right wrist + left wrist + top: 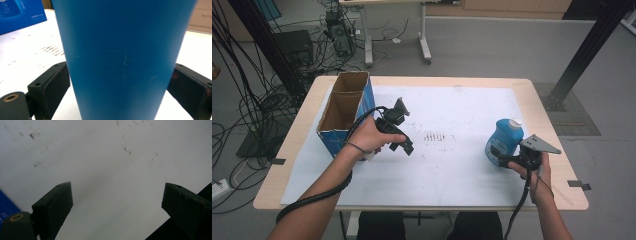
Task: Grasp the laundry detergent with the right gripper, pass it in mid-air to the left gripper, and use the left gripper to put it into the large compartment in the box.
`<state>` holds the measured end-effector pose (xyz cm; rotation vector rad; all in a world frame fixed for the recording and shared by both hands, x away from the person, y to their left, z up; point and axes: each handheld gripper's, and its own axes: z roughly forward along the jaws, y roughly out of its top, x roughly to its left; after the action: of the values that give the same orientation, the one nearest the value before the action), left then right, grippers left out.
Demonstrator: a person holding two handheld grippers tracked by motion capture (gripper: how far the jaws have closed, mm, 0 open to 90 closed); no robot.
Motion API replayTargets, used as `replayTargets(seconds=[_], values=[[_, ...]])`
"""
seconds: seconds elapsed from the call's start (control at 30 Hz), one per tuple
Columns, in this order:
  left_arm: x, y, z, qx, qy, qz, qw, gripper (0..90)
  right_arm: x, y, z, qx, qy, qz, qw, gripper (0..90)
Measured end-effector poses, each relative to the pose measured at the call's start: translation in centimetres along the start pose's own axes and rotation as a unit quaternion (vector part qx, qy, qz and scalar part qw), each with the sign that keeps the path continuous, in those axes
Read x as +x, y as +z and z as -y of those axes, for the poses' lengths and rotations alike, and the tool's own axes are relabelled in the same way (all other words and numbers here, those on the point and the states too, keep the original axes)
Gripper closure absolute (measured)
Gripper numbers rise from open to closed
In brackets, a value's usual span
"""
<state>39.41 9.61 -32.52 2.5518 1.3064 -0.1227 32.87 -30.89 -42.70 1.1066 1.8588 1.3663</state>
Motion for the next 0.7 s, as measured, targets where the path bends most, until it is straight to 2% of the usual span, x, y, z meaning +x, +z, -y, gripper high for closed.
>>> replayTargets(seconds=[0.7], values=[[0.02, -0.04, 0.04, 0.000, -0.001, -0.001, 1.0000, 10.4, 0.13, -0.07, -0.24, -0.003, 0.003, -0.004, 1.0000, 7.9]])
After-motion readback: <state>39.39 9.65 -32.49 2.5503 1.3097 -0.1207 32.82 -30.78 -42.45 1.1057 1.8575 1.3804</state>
